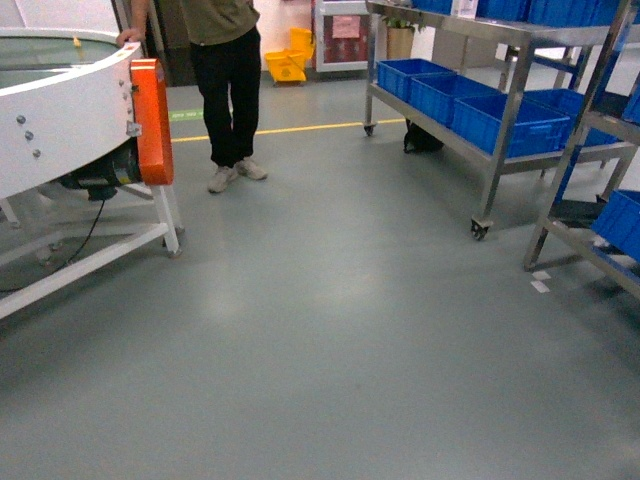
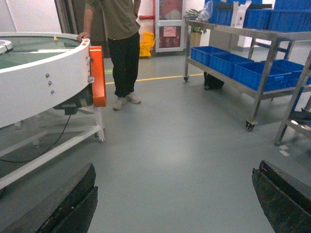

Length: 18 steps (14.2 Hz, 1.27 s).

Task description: Pick red block from blue box to shelf

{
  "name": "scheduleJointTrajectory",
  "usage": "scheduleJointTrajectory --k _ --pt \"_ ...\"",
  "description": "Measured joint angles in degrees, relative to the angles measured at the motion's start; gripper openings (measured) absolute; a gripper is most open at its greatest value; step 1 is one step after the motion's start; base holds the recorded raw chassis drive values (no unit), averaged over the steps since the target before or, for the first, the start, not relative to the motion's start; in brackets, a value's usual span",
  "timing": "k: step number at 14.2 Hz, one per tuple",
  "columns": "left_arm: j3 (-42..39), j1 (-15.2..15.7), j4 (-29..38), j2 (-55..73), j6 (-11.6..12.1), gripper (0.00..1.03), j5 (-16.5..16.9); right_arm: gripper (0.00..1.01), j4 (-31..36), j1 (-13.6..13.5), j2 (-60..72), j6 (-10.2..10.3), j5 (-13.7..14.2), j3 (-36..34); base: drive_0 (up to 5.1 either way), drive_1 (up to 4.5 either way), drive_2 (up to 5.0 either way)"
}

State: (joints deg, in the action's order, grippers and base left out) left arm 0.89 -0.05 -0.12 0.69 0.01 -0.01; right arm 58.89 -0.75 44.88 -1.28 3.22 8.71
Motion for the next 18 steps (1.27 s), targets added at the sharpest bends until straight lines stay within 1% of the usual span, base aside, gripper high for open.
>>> scheduleJointTrajectory --k 3,18 --pt "0.0 0.0 -0.1 0.0 0.0 0.98 -0.1 0.27 -0.1 0.0 0.0 0.0 0.0 0.0 -0.1 4.04 -4.3" --pt "0.0 0.1 -0.1 0.0 0.0 0.98 0.0 0.27 -0.1 0.0 0.0 0.0 0.0 0.0 -1.5 -1.49 -1.5"
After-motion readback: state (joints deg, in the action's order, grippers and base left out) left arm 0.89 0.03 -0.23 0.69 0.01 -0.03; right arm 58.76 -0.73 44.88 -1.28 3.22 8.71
